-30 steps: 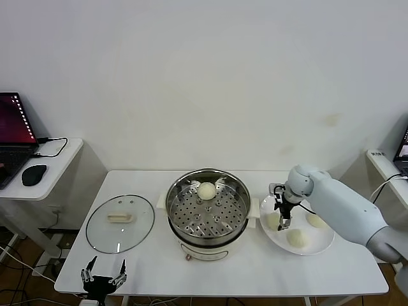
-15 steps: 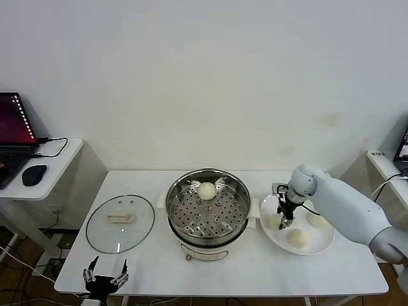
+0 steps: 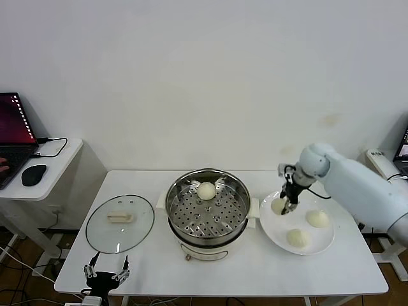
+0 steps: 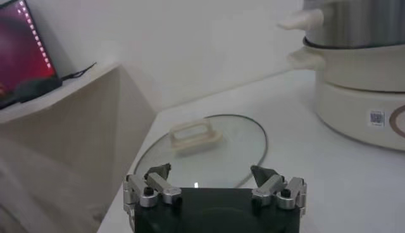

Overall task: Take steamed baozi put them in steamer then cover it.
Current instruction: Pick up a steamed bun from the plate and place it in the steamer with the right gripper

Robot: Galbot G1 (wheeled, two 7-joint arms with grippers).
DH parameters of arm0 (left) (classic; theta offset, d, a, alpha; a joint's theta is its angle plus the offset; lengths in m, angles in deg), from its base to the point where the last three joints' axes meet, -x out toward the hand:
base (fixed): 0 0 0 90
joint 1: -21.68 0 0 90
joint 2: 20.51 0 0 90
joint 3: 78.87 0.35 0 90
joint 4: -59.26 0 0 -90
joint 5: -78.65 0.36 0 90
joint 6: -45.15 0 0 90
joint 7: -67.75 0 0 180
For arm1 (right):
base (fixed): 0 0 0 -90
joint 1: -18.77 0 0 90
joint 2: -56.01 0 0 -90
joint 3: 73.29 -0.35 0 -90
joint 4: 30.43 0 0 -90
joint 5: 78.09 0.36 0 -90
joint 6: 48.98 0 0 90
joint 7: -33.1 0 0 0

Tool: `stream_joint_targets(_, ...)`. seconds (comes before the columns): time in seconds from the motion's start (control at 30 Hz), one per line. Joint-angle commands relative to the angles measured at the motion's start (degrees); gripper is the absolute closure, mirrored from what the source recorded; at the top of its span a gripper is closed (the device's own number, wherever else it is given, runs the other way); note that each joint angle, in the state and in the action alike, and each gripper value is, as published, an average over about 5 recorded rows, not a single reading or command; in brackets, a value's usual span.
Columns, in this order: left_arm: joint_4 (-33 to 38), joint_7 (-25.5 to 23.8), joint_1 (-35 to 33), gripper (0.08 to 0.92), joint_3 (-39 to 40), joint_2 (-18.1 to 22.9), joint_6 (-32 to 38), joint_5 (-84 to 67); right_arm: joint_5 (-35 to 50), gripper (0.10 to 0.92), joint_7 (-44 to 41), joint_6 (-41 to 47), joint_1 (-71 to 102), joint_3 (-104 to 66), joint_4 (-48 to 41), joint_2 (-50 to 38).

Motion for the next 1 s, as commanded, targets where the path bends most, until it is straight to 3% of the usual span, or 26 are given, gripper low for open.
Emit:
stream_joint_targets(0.03,0.96,-0.01,0.01,0.177,0.04,0.03,-0.09,0.17,11.41,0.431,-1.85,2.59,-19.19,11.53,4.67,0.05)
stream_joint_targets(0.5,2.85,0.15,-0.1,0.177,-0.99,0.9,-0.06,0.71,24.14,0.431,-2.38,8.46,-27.84,17.97,8.41,10.69)
stream_joint_targets(1.0,3.69,0.11,-0.12,0.177,-1.78,0.96,-0.12,0.14,19.88,0.429,-0.34,10.5,-17.22,16.44,5.02,22.57)
